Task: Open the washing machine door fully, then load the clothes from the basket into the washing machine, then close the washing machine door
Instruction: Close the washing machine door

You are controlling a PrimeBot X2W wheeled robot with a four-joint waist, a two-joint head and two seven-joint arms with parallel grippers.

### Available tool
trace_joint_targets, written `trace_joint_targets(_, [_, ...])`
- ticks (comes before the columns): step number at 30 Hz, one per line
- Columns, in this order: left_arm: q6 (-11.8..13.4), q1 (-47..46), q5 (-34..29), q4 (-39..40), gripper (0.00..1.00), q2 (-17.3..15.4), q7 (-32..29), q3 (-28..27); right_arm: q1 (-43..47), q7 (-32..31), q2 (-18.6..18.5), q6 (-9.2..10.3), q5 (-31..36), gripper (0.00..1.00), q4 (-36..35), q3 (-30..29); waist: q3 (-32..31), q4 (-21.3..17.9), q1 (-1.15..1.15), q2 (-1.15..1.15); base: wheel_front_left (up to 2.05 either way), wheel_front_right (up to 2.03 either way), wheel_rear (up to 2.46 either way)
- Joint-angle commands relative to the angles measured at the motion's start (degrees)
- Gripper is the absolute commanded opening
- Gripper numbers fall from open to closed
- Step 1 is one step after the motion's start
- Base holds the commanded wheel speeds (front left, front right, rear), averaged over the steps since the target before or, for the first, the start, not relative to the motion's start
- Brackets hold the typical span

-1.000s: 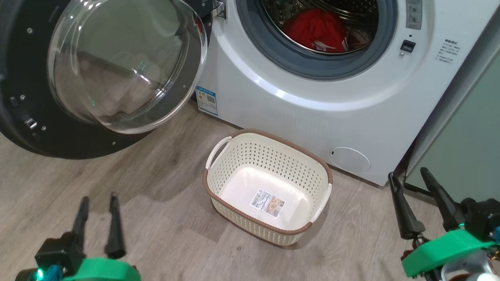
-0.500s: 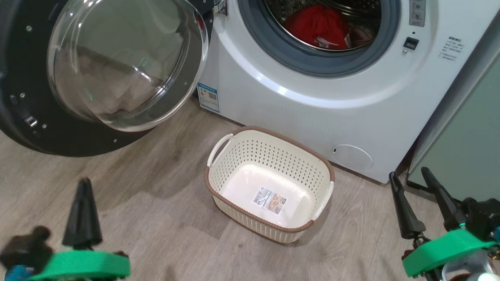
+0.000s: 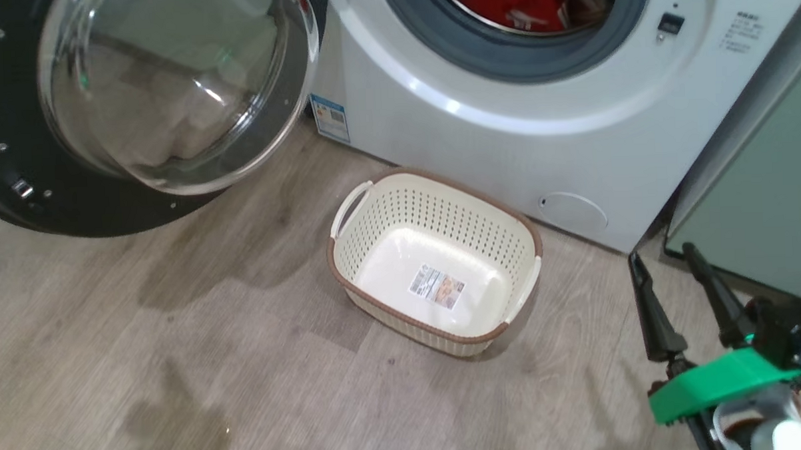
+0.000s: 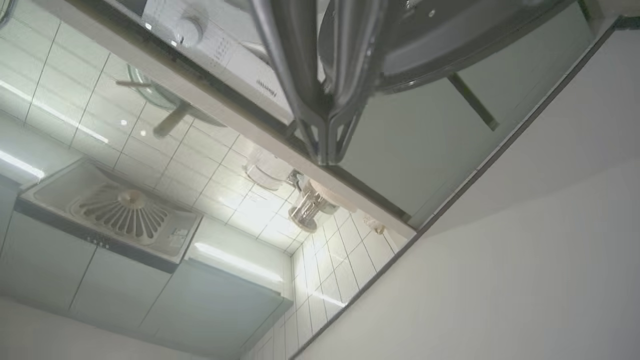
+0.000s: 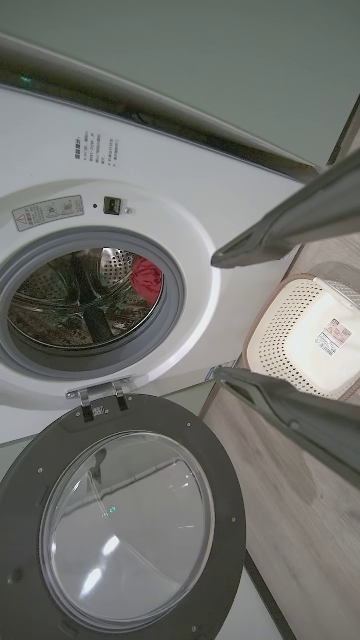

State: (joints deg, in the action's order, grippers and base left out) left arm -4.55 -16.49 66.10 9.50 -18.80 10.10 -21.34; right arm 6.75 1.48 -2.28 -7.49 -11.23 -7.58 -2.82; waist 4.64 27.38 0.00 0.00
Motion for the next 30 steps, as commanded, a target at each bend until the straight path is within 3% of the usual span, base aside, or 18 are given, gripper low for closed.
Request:
trace_joint_targets(1, [-0.63, -5.04, 4.27, -0.88, 0.0, -3.51, -1.89, -3.22, -3.4, -0.2, -0.6, 0.0, 0.69, 1.0, -2.71, 1.21, 1.44, -0.56, 0.0, 0.0, 0.0, 0.0, 0.0])
trace_joint_targets(7, [0.55, -16.8, 14.62, -19.23, 0.0, -12.67, -9.51, -7.97, -5.38, -1.77, -0.6, 0.0, 2.5, 1.0, -4.43, 1.62, 5.25, -2.19, 0.0, 0.0, 0.0, 0.0, 0.0])
trace_joint_targets(9, [1.59, -19.62, 15.37, -25.77, 0.0, -16.24, -11.09, -8.84, -6.24, -2.46, -0.6, 0.0, 3.34, 1.0, -5.21, 1.73, 6.85, -2.79, 0.0, 0.0, 0.0, 0.0, 0.0])
trace_joint_targets(13, [3.28, -24.33, 16.71, -37.55, 0.0, -20.25, -13.82, -8.86, -7.81, -3.87, -0.6, 0.0, 4.86, 1.0, -6.85, 1.78, 10.28, -3.89, 0.0, 0.0, 0.0, 0.0, 0.0])
trace_joint_targets(17, [3.54, -26.88, 16.86, -46.77, 0.0, -22.01, -15.66, -7.9, -9.24, -4.89, -0.6, 0.0, 6.13, 1.0, -8.07, 1.88, 13.21, -4.84, 0.0, 0.0, 0.0, 0.0, 0.0])
trace_joint_targets(21, [2.2, -28.44, 17.3, -52.87, 0.0, -22.86, -17.76, -7.13, -9.99, -5.65, -0.6, 0.0, 7.01, 1.0, -9.07, 1.77, 15.33, -5.41, 0.0, 0.0, 0.0, 0.0, 0.0])
trace_joint_targets(30, [-0.75, -30.71, 18.32, -59.43, 0.0, -23.63, -22.38, -5.79, -10.68, -6.43, -0.6, 0.0, 7.98, 1.0, -10.31, 1.3, 17.2, -5.67, 0.0, 0.0, 0.0, 0.0, 0.0])
